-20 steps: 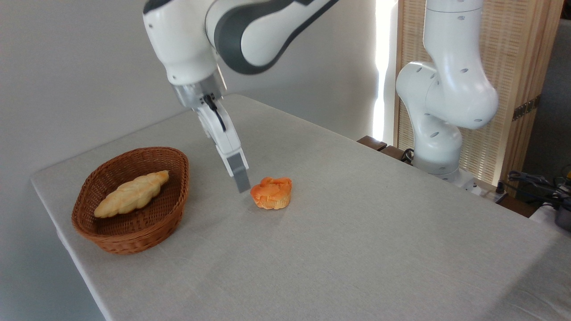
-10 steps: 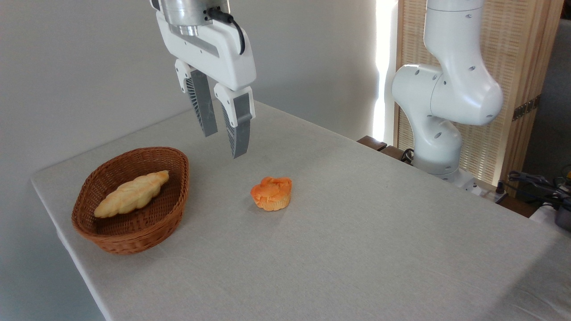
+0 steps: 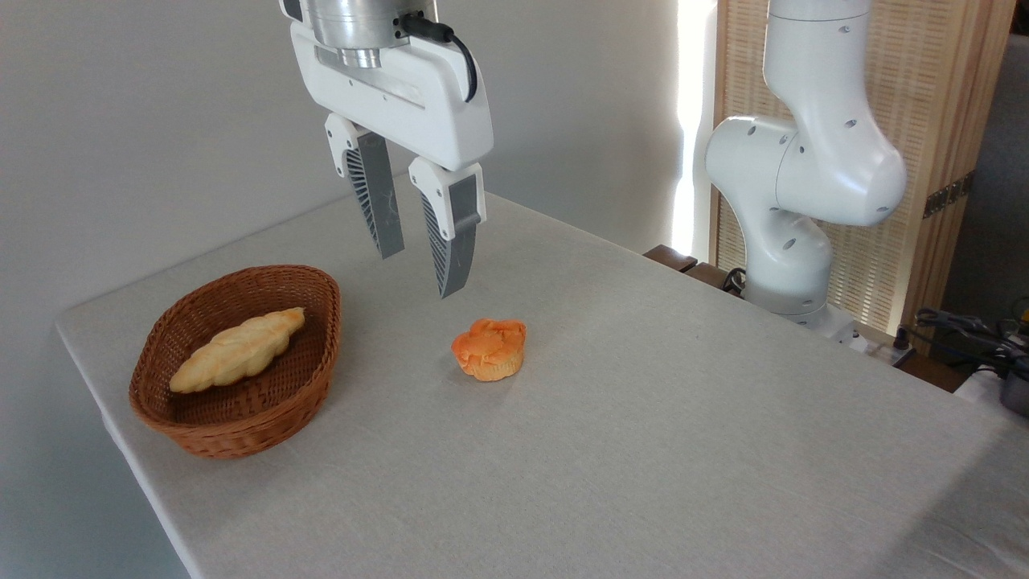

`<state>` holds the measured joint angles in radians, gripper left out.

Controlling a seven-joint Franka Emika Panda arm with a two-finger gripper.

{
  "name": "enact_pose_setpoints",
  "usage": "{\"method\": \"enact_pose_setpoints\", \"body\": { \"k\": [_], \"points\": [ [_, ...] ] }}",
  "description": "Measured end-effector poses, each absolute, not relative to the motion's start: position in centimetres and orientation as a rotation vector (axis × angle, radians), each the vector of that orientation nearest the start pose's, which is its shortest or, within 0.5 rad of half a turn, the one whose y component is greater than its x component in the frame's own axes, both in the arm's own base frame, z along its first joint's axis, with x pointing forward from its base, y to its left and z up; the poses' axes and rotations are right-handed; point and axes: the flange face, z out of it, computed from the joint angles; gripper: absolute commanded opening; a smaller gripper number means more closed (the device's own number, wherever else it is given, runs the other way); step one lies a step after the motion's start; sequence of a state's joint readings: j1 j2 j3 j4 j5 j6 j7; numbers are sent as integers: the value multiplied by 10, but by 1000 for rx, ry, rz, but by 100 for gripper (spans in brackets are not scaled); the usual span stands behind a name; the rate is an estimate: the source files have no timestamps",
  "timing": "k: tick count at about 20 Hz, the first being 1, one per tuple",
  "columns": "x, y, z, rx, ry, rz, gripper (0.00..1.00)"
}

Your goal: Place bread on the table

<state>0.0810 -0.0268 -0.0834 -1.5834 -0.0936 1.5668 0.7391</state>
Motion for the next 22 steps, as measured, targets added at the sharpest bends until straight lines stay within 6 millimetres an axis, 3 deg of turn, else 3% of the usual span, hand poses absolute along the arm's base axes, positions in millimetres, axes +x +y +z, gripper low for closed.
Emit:
{"method": "enact_pose_setpoints", "body": {
  "k": [13, 22],
  "points": [
    [547, -26, 636, -2961, 1204, -84, 100],
    [549, -22, 634, -2966, 1194, -83, 100]
  ]
}}
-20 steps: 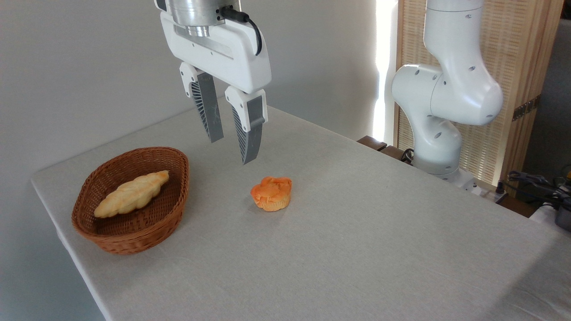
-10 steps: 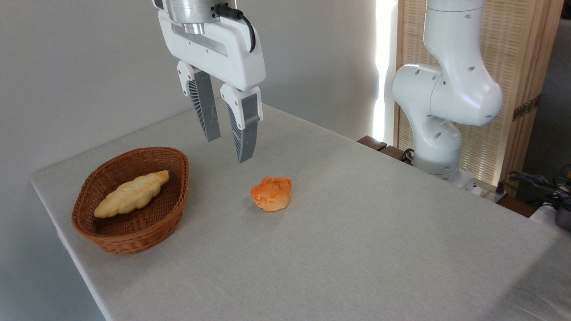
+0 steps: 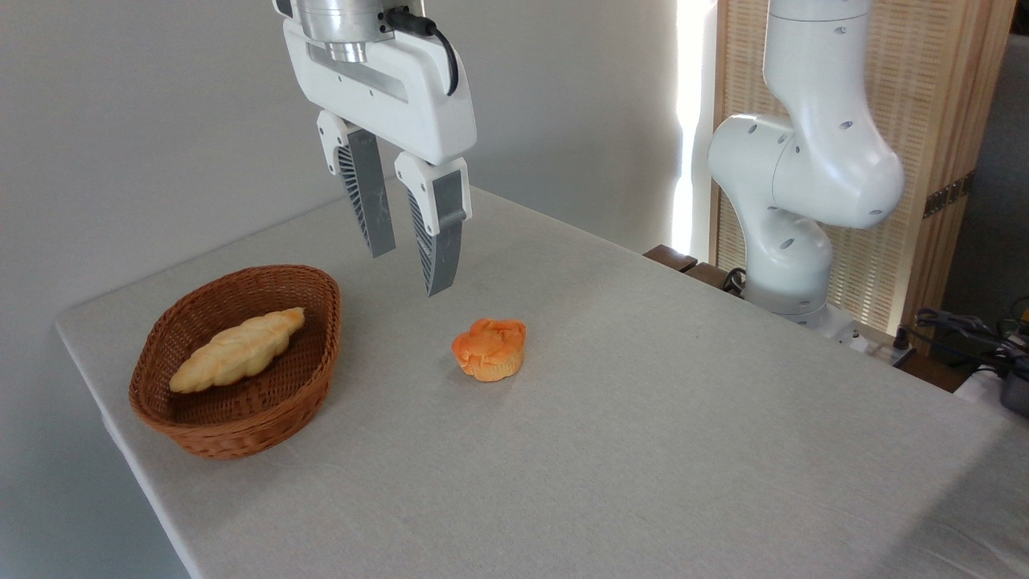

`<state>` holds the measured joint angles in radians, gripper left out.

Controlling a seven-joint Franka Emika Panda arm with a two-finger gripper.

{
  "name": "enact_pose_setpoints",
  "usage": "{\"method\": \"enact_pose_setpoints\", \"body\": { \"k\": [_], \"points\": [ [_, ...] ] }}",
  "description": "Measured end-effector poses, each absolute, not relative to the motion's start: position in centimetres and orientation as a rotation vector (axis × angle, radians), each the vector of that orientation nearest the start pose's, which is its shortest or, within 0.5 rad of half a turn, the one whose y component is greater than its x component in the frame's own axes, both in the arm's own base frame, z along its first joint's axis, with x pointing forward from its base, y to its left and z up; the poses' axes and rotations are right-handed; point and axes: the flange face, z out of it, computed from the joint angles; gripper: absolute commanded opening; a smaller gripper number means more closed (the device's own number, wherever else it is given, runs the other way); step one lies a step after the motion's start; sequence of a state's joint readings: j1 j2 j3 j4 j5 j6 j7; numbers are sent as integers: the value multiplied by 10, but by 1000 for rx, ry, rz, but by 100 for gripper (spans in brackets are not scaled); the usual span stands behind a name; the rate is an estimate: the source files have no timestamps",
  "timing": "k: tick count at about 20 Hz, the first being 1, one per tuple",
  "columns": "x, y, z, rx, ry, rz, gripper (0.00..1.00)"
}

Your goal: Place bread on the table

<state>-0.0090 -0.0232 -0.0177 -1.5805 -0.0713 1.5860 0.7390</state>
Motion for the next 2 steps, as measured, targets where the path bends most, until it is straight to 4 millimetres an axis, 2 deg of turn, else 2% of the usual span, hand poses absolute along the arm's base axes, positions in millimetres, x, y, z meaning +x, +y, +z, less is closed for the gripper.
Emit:
{"method": "enact_pose_setpoints", "body": {
  "k": [2],
  "points": [
    [549, -22, 633, -2966, 1195, -80, 100]
  ]
}}
